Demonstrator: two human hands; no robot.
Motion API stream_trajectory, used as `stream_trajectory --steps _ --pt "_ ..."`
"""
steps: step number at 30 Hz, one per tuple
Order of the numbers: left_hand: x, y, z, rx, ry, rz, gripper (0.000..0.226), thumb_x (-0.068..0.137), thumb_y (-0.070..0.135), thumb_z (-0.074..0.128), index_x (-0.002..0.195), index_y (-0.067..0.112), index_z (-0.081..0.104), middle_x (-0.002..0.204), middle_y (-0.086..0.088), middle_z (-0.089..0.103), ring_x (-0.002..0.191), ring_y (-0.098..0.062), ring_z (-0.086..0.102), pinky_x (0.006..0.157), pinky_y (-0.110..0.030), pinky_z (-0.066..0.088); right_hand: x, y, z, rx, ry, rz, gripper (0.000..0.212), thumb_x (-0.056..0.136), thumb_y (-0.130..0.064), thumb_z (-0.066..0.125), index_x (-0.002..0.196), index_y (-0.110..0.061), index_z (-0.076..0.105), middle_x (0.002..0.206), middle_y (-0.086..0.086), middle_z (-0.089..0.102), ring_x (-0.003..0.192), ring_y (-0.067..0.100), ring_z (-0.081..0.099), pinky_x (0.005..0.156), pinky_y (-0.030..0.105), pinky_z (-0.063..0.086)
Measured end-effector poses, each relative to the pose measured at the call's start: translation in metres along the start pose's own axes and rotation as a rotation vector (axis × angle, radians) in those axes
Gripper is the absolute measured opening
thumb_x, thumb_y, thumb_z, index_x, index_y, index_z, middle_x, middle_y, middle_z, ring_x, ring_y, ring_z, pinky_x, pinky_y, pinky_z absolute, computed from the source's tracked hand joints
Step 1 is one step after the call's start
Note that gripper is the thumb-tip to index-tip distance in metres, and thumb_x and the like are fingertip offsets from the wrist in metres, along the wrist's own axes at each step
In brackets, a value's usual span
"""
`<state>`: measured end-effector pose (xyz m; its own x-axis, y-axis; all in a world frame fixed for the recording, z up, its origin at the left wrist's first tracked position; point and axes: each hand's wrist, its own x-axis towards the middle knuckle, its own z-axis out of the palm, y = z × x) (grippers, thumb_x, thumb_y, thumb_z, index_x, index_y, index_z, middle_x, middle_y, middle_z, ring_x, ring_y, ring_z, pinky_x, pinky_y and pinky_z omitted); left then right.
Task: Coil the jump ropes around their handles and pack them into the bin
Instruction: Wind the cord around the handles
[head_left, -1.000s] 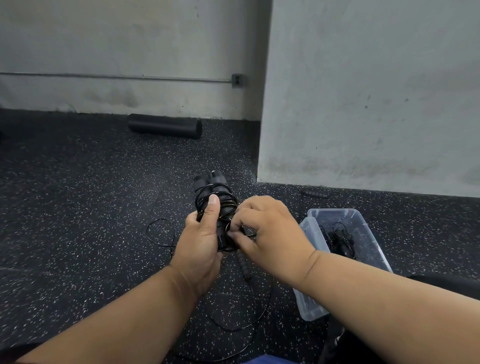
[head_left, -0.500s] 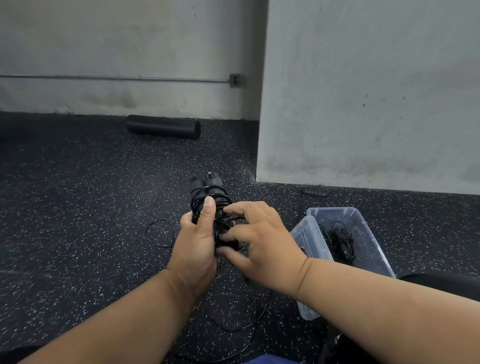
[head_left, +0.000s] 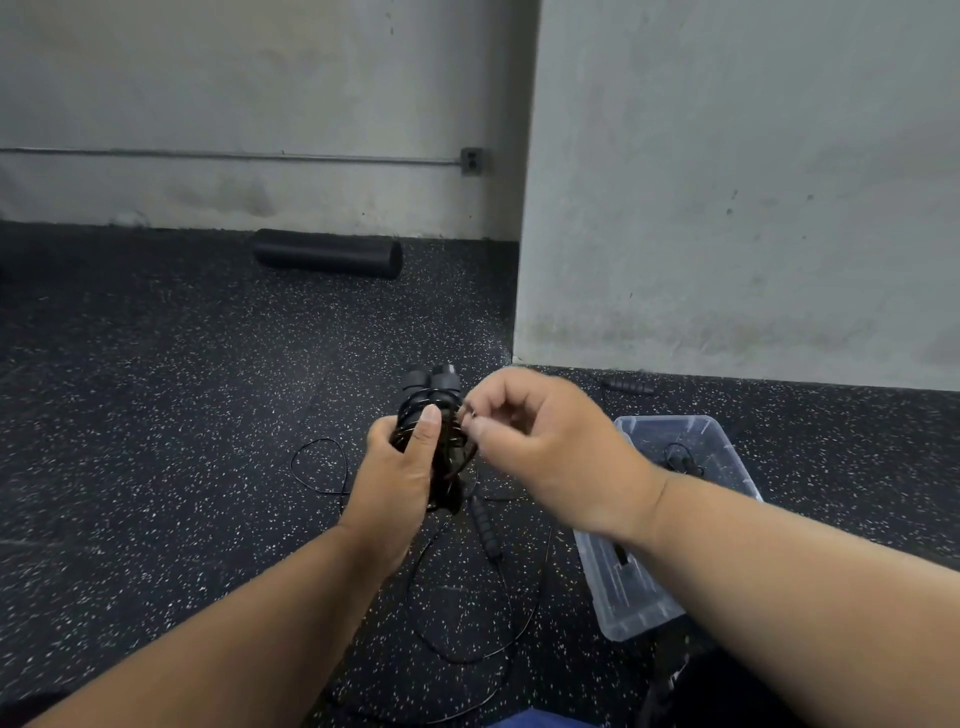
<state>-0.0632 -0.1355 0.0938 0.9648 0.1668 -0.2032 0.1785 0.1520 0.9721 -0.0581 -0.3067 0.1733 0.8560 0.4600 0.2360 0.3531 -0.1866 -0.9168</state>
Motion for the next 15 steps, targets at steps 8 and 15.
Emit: stream_trajectory --steps 8,15 --pt "-0.013 -0.001 0.006 0.276 -0.149 0.100 0.056 0.080 0.071 0.062 0.121 0.036 0.050 0.108 -0.012 0.074 0.088 -0.027 0.074 0.064 -0.043 0.064 0.019 0.040 -0.030 0.031 0.161 0.182 0.015 0.100 -0.026 0.064 0.091 -0.016 0.069 0.081 0.003 0.062 0.075 0.019 0.052 0.071 0.040 0.045" --pt "-0.022 -0.004 0.017 0.362 -0.169 0.106 0.044 0.085 0.037 0.085 0.115 0.029 0.055 0.095 0.001 0.073 0.074 -0.008 0.073 0.060 -0.027 0.059 0.020 0.051 -0.025 -0.202 0.190 0.145 0.017 0.103 -0.022 0.062 0.091 -0.032 0.069 0.093 -0.015 0.065 0.086 -0.002 0.059 0.079 0.015 0.042"
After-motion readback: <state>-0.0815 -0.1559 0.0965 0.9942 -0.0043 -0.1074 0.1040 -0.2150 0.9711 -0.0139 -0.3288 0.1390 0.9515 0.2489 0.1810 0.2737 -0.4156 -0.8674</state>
